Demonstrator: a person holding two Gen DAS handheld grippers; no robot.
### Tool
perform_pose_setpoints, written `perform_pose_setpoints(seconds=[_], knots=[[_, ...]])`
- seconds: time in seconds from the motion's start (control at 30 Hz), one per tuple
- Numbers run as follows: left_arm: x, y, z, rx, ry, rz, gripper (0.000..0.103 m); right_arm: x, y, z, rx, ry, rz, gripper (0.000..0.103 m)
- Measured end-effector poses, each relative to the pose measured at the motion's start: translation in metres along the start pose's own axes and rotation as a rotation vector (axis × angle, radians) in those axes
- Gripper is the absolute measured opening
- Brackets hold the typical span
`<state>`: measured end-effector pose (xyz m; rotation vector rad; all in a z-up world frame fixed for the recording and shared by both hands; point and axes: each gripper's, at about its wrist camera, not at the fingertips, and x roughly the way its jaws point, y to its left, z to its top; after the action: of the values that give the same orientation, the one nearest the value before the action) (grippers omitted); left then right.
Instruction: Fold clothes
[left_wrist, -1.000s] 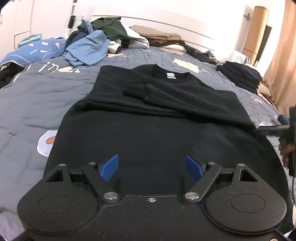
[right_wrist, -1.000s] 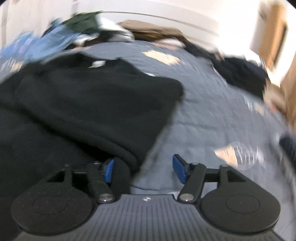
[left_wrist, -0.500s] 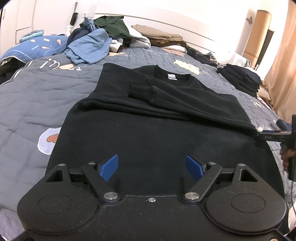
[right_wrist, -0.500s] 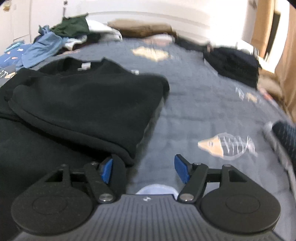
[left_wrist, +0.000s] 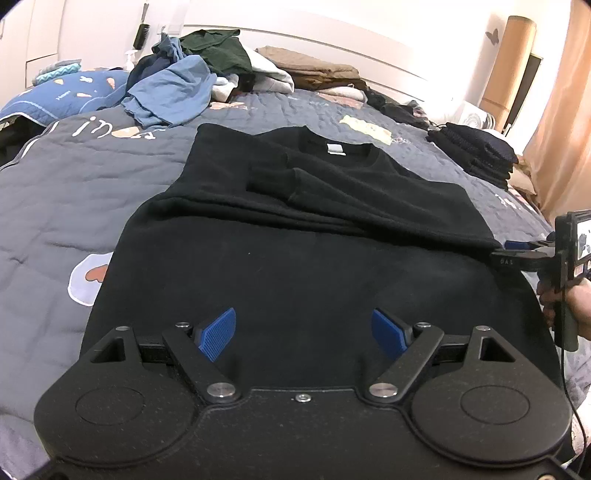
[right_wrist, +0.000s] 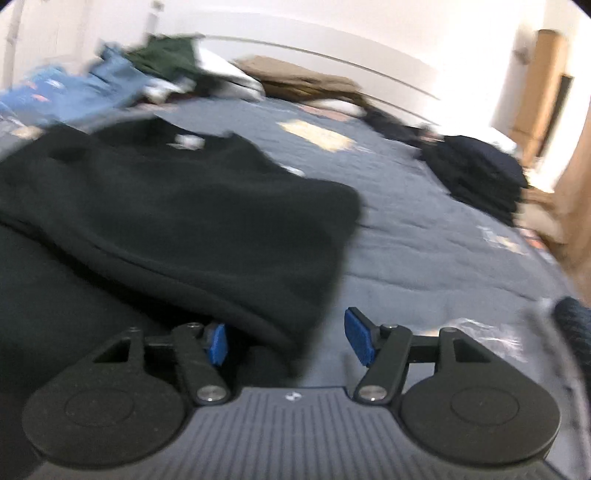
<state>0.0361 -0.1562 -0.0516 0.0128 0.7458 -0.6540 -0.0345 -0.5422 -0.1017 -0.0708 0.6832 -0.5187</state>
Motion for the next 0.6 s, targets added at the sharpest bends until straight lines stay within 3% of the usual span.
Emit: perform_pose_setpoints(seconds=[0.1, 0.2, 0.23, 0.4, 0.5, 0.6], knots=[[0.001, 0.0, 0.0, -0.001, 0.004, 0.002, 0.08, -0.005, -0.014, 0.001, 0.038, -0.06, 0.004, 0.047], [0.001, 0.001, 0.0, -0.002, 0.007, 0.003, 0.08, -0.019, 0.0, 0.003, -0.126, -0.192, -0.138, 0.04], [0.002, 0.001, 0.0, -0.003, 0.009, 0.004, 0.08, -0.019, 0.001, 0.003, -0.159, -0.201, -0.171, 0.04], [0.003, 0.002, 0.0, -0.005, 0.015, 0.007, 0.08, 0.003, -0.029, -0.007, -0.015, -0.009, -0.062, 0.04], [0.002, 0.001, -0.001, -0.004, 0.015, 0.008, 0.08, 0.003, -0.03, -0.009, -0.041, 0.039, -0.03, 0.041], [0.002, 0.001, 0.0, -0.008, 0.013, 0.01, 0.08, -0.004, -0.045, -0.004, 0.027, 0.04, -0.031, 0.044]])
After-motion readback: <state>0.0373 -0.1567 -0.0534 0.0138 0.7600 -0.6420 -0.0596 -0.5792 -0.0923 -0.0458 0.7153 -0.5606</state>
